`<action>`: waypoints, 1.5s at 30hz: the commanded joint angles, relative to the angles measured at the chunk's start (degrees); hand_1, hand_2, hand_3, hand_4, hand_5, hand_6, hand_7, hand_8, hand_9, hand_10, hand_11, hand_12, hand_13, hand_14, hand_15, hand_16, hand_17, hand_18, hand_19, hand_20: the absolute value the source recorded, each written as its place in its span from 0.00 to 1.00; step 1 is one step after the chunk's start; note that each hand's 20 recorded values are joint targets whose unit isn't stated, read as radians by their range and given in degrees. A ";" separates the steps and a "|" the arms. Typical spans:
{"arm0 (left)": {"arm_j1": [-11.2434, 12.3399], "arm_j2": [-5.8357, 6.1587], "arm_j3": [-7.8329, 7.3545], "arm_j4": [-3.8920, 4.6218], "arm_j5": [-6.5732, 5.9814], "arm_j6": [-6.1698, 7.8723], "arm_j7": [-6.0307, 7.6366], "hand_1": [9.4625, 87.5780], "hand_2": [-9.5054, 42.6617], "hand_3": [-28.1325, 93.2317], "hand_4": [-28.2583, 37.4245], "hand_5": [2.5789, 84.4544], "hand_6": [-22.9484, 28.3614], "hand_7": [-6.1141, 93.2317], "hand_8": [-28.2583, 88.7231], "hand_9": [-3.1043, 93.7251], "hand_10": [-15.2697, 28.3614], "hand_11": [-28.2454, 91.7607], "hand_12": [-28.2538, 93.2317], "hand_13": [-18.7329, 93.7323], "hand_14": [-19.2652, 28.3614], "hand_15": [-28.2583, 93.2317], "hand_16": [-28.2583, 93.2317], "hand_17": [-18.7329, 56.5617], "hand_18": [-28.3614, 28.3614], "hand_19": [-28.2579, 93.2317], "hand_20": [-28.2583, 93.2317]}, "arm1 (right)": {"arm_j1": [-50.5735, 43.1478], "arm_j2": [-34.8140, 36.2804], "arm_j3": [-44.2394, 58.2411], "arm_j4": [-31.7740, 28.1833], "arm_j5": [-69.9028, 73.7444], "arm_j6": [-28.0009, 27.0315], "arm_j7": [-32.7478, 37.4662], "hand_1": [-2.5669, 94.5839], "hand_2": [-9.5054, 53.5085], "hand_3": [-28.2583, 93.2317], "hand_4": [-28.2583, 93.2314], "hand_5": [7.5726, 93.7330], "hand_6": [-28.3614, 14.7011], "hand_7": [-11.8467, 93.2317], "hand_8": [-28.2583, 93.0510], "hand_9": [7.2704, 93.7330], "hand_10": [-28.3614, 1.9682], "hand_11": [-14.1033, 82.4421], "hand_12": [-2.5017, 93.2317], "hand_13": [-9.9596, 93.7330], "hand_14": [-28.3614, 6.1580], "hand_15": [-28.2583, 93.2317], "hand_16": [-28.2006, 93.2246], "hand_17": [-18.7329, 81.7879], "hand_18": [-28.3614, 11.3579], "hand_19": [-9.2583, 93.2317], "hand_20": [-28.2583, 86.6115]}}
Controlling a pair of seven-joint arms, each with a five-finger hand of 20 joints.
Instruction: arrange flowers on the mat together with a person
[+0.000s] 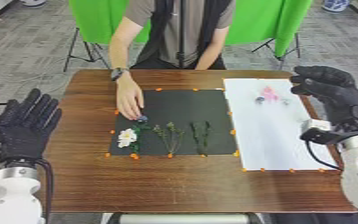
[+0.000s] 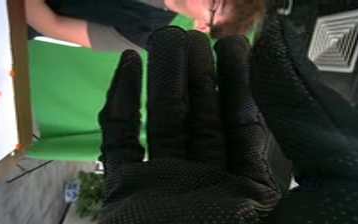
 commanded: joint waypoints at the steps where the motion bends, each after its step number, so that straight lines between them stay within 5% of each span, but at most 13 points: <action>1: 2.18 -0.97 -0.86 -0.08 -1.44 0.23 1.22 0.27 0.44 0.81 0.00 0.51 0.58 0.24 0.14 0.45 0.68 0.40 0.29 0.42 0.66 0.47 0.15 0.20 0.71 0.51 0.31 | -3.06 0.18 0.77 -0.98 -0.06 3.76 0.36 0.52 0.00 0.83 0.00 0.59 0.77 0.39 0.10 0.65 0.66 0.32 0.22 0.61 0.70 0.64 0.52 0.40 0.35 0.68 0.58; 5: 2.82 -1.18 -0.79 -0.21 -1.53 0.34 1.04 0.27 0.44 0.81 0.00 0.51 0.58 0.24 0.14 0.45 0.68 0.40 0.29 0.42 0.66 0.47 0.15 0.20 0.71 0.51 0.31 | -3.00 0.31 0.24 -0.98 -0.01 4.02 0.65 0.50 0.00 0.84 0.00 0.59 0.76 0.39 0.10 0.65 0.65 0.32 0.23 0.61 0.69 0.64 0.51 0.40 0.35 0.68 0.58; 9: 2.48 -1.00 -0.27 -0.07 -1.44 0.27 1.18 0.27 0.44 0.81 0.00 0.51 0.58 0.24 0.14 0.45 0.68 0.40 0.29 0.42 0.66 0.47 0.15 0.20 0.71 0.51 0.31 | -3.06 1.68 -1.54 -1.68 -3.75 10.81 1.53 0.49 0.00 0.85 0.00 0.59 0.76 0.39 0.10 0.63 0.64 0.32 0.22 0.60 0.66 0.63 0.48 0.39 0.35 0.66 0.57; 15: 2.36 -0.91 -0.01 -0.01 -2.43 1.25 1.06 0.27 0.44 0.81 0.00 0.51 0.58 0.24 0.14 0.45 0.68 0.40 0.29 0.42 0.67 0.47 0.15 0.20 0.71 0.51 0.31 | -2.71 5.35 -4.99 -1.88 -20.96 18.54 8.12 0.37 0.03 0.84 0.04 0.53 0.66 0.34 0.12 0.52 0.49 0.27 0.21 0.49 0.49 0.46 0.42 0.37 0.36 0.47 0.42; 24: 2.31 -0.45 -0.21 0.13 -2.28 1.05 1.12 0.27 0.45 0.81 0.00 0.50 0.58 0.25 0.14 0.44 0.68 0.40 0.29 0.42 0.67 0.47 0.15 0.20 0.71 0.51 0.31 | -5.50 6.98 -2.20 -2.47 -55.26 7.72 20.95 0.34 0.00 0.85 0.05 0.37 0.62 0.29 0.14 0.27 0.41 0.16 0.20 0.32 0.38 0.33 0.41 0.32 0.33 0.38 0.34; 26: 2.42 -0.71 -0.06 0.00 -2.60 1.61 0.96 0.27 0.45 0.81 0.00 0.50 0.58 0.25 0.14 0.44 0.68 0.40 0.29 0.42 0.67 0.47 0.15 0.20 0.70 0.51 0.31 | -4.16 8.25 -4.68 -0.23 -59.97 9.05 23.50 0.35 0.00 0.85 0.04 0.34 0.61 0.27 0.15 0.23 0.40 0.15 0.20 0.30 0.36 0.31 0.42 0.32 0.30 0.38 0.32; 28: 2.52 -0.79 0.54 -0.06 -4.75 1.04 1.23 0.27 0.45 0.81 0.00 0.51 0.58 0.25 0.14 0.45 0.68 0.40 0.29 0.42 0.67 0.47 0.15 0.20 0.71 0.51 0.31 | -2.76 8.69 -6.08 2.08 -64.30 7.96 25.71 0.36 0.00 0.85 0.04 0.31 0.59 0.26 0.15 0.20 0.37 0.14 0.20 0.27 0.33 0.32 0.42 0.33 0.23 0.41 0.32; 30: 2.35 -0.83 1.16 0.01 -4.32 1.17 0.86 0.27 0.45 0.82 0.00 0.51 0.57 0.25 0.14 0.45 0.68 0.41 0.29 0.42 0.68 0.48 0.15 0.20 0.71 0.51 0.31 | -2.42 9.55 -6.58 3.22 -64.84 7.13 27.56 0.37 0.00 0.85 0.04 0.27 0.58 0.25 0.16 0.18 0.35 0.13 0.21 0.24 0.31 0.32 0.41 0.33 0.18 0.43 0.32; 34: 2.73 -0.62 1.23 -0.14 -4.49 1.74 1.14 0.27 0.45 0.81 0.00 0.51 0.58 0.26 0.14 0.45 0.68 0.41 0.29 0.42 0.68 0.48 0.15 0.20 0.71 0.51 0.31 | 0.80 10.44 -9.55 6.81 -66.78 7.32 30.29 0.40 0.00 0.85 0.03 0.25 0.58 0.25 0.16 0.18 0.34 0.13 0.21 0.23 0.30 0.33 0.40 0.33 0.17 0.46 0.32; 39: 3.43 -0.77 1.41 -0.54 -5.19 2.54 2.22 0.27 0.45 0.82 0.00 0.52 0.58 0.26 0.14 0.45 0.69 0.41 0.30 0.43 0.69 0.49 0.15 0.20 0.71 0.52 0.32 | 5.18 10.92 -11.69 10.88 -65.52 0.41 31.90 0.46 0.00 0.87 0.01 0.25 0.58 0.25 0.16 0.18 0.34 0.15 0.21 0.26 0.33 0.39 0.39 0.35 0.21 0.58 0.37; 45: 3.88 -0.59 1.17 -0.79 -5.16 2.80 2.47 0.27 0.46 0.82 0.00 0.52 0.58 0.26 0.14 0.46 0.69 0.41 0.30 0.43 0.69 0.49 0.15 0.20 0.71 0.52 0.32 | 8.49 11.81 -14.09 14.86 -64.10 -1.70 30.80 0.52 0.00 0.87 0.00 0.28 0.63 0.30 0.13 0.26 0.46 0.19 0.20 0.36 0.43 0.46 0.38 0.40 0.25 0.66 0.42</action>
